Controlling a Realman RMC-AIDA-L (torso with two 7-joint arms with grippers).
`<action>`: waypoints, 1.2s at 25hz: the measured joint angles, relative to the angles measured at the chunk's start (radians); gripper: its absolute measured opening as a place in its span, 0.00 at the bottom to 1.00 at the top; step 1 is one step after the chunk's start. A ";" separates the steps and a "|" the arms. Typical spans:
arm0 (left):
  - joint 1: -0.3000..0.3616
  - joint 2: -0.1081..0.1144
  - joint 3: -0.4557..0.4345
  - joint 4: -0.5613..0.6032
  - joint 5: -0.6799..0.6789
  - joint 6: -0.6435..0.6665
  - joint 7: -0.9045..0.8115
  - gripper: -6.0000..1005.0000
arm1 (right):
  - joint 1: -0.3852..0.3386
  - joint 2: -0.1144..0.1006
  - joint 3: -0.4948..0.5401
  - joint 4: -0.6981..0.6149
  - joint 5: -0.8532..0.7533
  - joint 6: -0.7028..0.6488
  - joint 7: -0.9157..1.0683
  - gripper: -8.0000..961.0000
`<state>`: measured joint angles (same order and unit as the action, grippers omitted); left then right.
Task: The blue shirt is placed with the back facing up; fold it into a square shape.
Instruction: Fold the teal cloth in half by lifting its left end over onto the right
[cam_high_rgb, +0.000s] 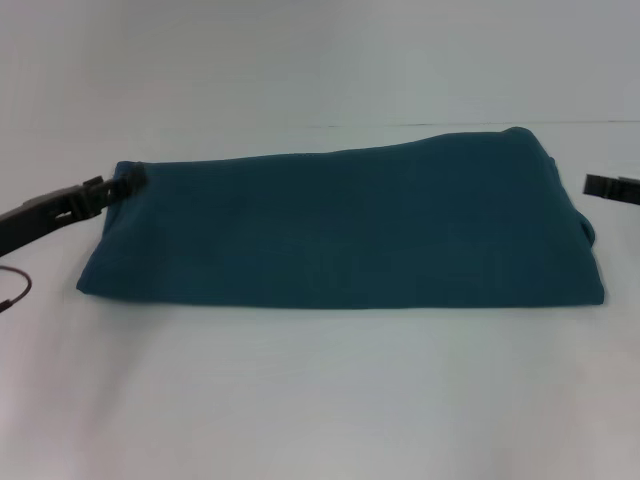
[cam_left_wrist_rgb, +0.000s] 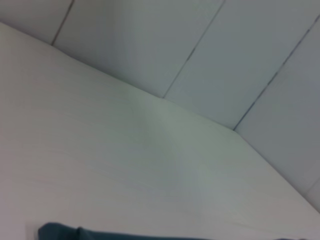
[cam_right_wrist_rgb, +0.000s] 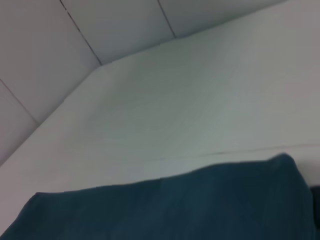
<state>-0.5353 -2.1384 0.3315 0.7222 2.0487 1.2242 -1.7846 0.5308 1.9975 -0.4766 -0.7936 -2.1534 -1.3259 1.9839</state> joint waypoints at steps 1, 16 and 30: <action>0.009 0.000 0.002 0.005 0.003 0.009 0.000 0.78 | -0.008 -0.007 0.000 0.000 0.000 -0.012 0.012 0.75; 0.129 -0.009 0.013 0.057 0.053 0.072 0.010 0.78 | -0.042 -0.093 -0.003 0.003 -0.104 -0.126 0.215 0.74; 0.104 -0.007 0.015 0.058 0.165 -0.009 0.011 0.78 | -0.034 -0.083 -0.002 0.049 -0.141 -0.088 0.229 0.74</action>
<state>-0.4309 -2.1451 0.3469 0.7799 2.2135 1.2149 -1.7732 0.4969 1.9145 -0.4789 -0.7444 -2.2947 -1.4143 2.2128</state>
